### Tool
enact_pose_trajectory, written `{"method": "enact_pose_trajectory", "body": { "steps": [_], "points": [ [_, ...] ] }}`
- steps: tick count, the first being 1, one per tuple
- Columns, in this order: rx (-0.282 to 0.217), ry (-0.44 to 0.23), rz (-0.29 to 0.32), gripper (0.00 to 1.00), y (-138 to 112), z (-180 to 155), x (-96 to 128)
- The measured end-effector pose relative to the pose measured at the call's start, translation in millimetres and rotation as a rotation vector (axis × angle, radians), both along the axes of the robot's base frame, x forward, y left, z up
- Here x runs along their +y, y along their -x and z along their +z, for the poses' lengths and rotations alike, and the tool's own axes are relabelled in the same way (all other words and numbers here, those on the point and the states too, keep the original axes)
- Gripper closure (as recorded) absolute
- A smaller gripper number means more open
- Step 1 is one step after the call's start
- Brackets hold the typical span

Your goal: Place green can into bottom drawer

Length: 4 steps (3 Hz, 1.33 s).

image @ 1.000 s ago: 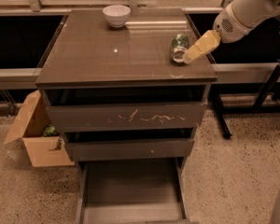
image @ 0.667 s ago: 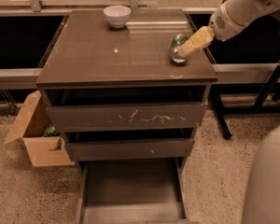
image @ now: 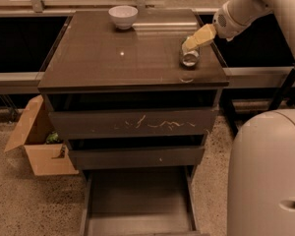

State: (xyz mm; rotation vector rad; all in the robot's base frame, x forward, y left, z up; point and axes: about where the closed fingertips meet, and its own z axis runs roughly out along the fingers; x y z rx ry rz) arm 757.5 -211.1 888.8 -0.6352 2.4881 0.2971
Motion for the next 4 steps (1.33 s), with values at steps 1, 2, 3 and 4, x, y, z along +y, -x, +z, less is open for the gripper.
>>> {"method": "enact_pose_trajectory", "body": {
  "steps": [1,2,3,4],
  "points": [
    [-0.034,-0.015,-0.048,0.0,-19.3,2.0,9.6],
    [-0.032,-0.031,-0.123,0.0,-29.8,4.3,17.8],
    [0.013,-0.04,-0.196,0.0,-33.0,2.0,26.1],
    [0.069,-0.071,-0.246,0.0,-32.9,-8.1,35.2]
  ]
}}
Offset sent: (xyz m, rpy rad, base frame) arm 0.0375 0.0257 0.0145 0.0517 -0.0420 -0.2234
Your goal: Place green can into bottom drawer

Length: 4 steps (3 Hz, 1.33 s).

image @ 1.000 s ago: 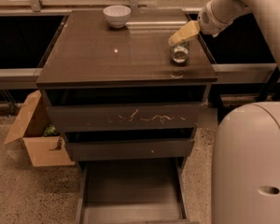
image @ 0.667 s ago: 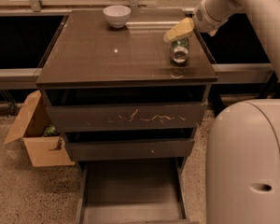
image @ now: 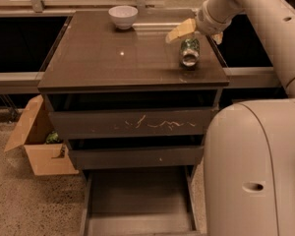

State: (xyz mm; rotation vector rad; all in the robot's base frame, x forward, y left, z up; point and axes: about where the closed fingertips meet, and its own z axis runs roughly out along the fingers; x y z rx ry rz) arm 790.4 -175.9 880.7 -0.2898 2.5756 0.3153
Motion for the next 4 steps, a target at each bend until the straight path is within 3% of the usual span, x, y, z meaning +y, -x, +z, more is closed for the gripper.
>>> {"method": "enact_pose_trajectory", "body": {
  "steps": [3,4],
  "points": [
    [0.095,-0.066,-0.068,0.02,-8.6,-35.9,11.8],
    [0.109,-0.077,-0.074,0.25,-11.1,-43.0,12.4]
  ]
}}
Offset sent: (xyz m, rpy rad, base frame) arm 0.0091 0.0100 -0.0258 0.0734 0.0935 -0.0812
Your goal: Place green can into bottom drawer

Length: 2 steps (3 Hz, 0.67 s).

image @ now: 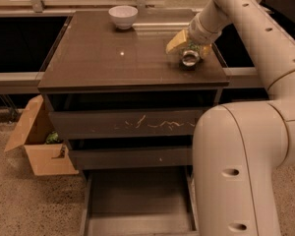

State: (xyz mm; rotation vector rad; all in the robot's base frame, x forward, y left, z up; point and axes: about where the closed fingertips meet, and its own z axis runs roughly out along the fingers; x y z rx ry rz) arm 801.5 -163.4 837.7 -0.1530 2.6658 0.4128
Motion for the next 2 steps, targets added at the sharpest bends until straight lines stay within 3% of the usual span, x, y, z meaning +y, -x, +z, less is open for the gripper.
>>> {"method": "enact_pose_trajectory", "body": {
  "steps": [1,2],
  "points": [
    [0.012,-0.01,-0.004,0.56,-1.5,-4.4,2.0],
    [0.013,-0.013,0.0,0.79,-1.7,-3.8,3.5]
  ]
}}
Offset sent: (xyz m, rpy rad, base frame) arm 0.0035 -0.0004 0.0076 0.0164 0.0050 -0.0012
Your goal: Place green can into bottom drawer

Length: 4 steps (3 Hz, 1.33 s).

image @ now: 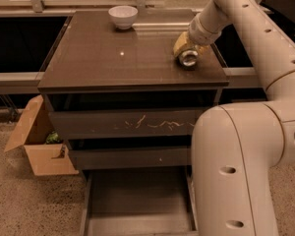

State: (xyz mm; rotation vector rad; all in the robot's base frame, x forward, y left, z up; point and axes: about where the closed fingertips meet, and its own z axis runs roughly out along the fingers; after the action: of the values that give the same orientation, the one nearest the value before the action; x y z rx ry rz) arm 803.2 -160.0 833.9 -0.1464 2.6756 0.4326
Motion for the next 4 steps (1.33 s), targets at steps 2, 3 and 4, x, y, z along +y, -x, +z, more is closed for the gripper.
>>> {"method": "enact_pose_trajectory", "body": {
  "steps": [2,3,4],
  "points": [
    [-0.123,-0.082,0.091,1.0,8.1,52.8,7.2],
    [-0.123,-0.082,0.091,1.0,8.2,52.9,7.2],
    [-0.146,-0.08,0.218,1.0,16.1,57.2,34.7]
  ]
}}
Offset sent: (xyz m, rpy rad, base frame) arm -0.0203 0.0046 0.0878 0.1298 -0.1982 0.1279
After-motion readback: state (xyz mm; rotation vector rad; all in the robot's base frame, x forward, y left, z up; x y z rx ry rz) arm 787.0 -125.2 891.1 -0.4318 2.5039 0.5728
